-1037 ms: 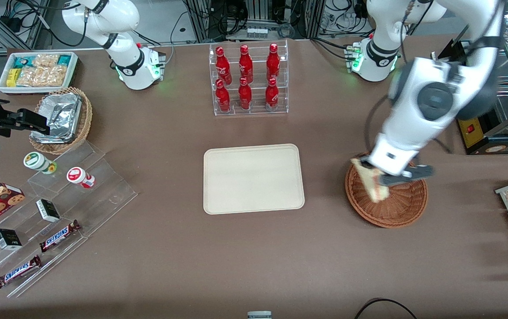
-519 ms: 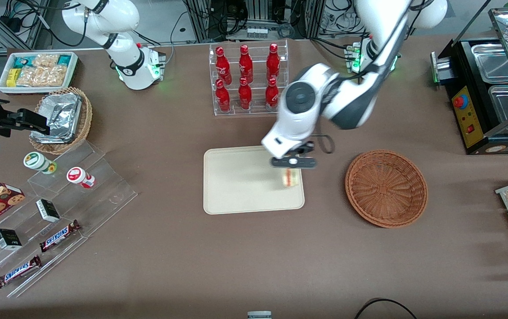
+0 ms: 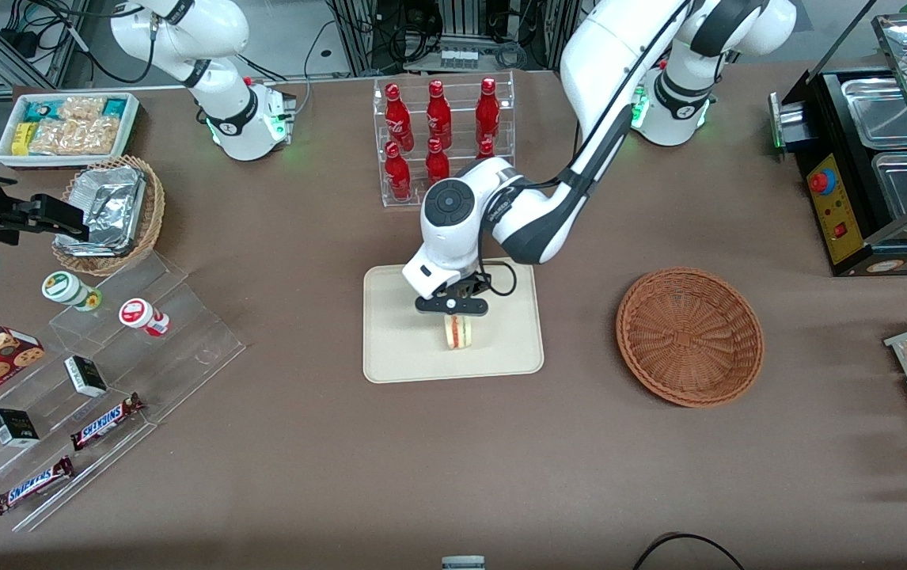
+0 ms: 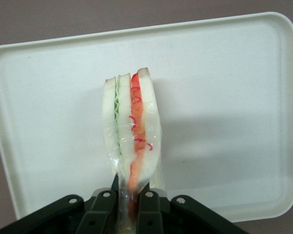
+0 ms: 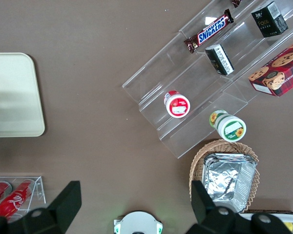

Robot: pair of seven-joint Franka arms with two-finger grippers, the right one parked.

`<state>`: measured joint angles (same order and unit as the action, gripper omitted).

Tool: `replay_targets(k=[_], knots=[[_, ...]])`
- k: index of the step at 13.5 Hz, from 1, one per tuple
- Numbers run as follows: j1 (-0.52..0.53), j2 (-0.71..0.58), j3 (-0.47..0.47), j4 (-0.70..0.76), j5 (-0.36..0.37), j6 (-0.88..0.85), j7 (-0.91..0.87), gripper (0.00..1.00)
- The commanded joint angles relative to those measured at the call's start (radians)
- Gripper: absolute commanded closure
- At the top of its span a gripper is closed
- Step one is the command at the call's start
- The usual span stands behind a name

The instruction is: Place sandwich from basket to tray

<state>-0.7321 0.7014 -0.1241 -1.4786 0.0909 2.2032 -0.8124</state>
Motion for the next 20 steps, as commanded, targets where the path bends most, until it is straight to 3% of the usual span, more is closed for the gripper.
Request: replay_targets(k=[1,2,3,4,5,8,13,17,20], knots=[[-0.038,0.041,0.017,0.032,0.020,0.026,-0.033,1.00],[-0.038,0.047,0.017,0.032,0.020,0.026,-0.033,1.00],[-0.038,0.055,0.017,0.032,0.020,0.027,-0.033,0.83],[-0.038,0.058,0.017,0.032,0.020,0.027,-0.028,0.27],[-0.038,0.055,0.017,0.032,0.021,0.026,-0.019,0.00],[-0.030,0.017,0.018,0.032,0.021,0.016,-0.022,0.00],[0.034,-0.212,0.047,0.021,0.000,-0.179,-0.033,0.00],[0.172,-0.417,0.046,0.005,0.000,-0.431,0.014,0.00],[0.259,-0.572,0.046,-0.092,-0.003,-0.520,0.174,0.00]])
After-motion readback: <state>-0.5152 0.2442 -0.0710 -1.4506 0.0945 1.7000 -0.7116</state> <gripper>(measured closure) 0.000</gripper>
